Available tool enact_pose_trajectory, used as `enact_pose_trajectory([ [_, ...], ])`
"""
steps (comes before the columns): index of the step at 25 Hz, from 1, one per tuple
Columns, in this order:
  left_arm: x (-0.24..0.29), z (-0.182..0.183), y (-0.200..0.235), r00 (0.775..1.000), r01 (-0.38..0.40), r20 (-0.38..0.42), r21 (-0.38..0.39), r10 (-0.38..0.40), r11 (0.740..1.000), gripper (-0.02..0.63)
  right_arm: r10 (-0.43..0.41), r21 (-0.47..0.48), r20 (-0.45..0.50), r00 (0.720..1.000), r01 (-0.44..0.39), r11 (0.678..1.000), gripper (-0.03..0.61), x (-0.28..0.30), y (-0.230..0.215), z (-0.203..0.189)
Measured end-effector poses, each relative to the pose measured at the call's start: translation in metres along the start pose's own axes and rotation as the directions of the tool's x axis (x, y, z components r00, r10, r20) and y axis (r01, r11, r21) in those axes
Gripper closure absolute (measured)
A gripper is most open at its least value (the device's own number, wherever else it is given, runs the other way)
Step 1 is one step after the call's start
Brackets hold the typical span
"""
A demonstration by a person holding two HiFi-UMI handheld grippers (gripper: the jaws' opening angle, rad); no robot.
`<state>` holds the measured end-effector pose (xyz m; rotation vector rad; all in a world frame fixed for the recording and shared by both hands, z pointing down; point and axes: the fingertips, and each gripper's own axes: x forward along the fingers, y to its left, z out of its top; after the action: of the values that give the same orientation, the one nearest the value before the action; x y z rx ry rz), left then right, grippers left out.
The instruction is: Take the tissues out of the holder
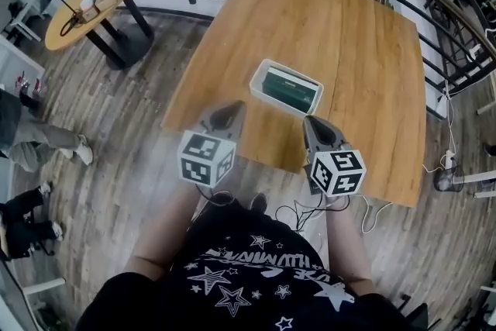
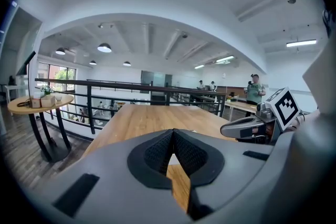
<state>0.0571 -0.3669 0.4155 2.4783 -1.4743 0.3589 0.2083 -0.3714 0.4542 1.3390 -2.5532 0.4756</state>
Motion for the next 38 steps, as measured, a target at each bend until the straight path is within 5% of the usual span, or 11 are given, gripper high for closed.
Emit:
enact_pose_trajectory([
  [10, 0.020, -0.001, 0.017, 1.000, -0.011, -0.023, 0.007, 0.011, 1.000, 0.603, 0.033, -0.070, -0.062, 0.998, -0.037, 0.997, 0.557, 0.032, -0.008, 0.001],
  [14, 0.037, -0.002, 0.024, 0.999, 0.017, -0.037, 0.000, -0.017, 1.000, 0.603, 0.045, -0.134, -0.153, 0.987, -0.066, 0.989, 0.401, 0.048, -0.006, -0.006],
  [23, 0.076, -0.004, 0.046, 0.992, 0.106, -0.062, -0.001, -0.106, 0.994, 0.603, -0.012, -0.312, -0.286, 0.958, -0.081, 0.947, 0.286, 0.088, -0.015, -0.014],
  [33, 0.105, 0.003, 0.089, 0.986, 0.151, -0.072, -0.010, -0.152, 0.988, 0.603, -0.119, -0.573, -0.528, 0.841, -0.249, 0.781, 0.225, 0.136, -0.037, -0.032],
  [38, 0.122, 0.000, 0.099, 0.979, 0.185, -0.087, -0.012, -0.185, 0.983, 0.603, -0.107, -0.585, -0.578, 0.809, -0.320, 0.745, 0.221, 0.159, -0.036, -0.028],
])
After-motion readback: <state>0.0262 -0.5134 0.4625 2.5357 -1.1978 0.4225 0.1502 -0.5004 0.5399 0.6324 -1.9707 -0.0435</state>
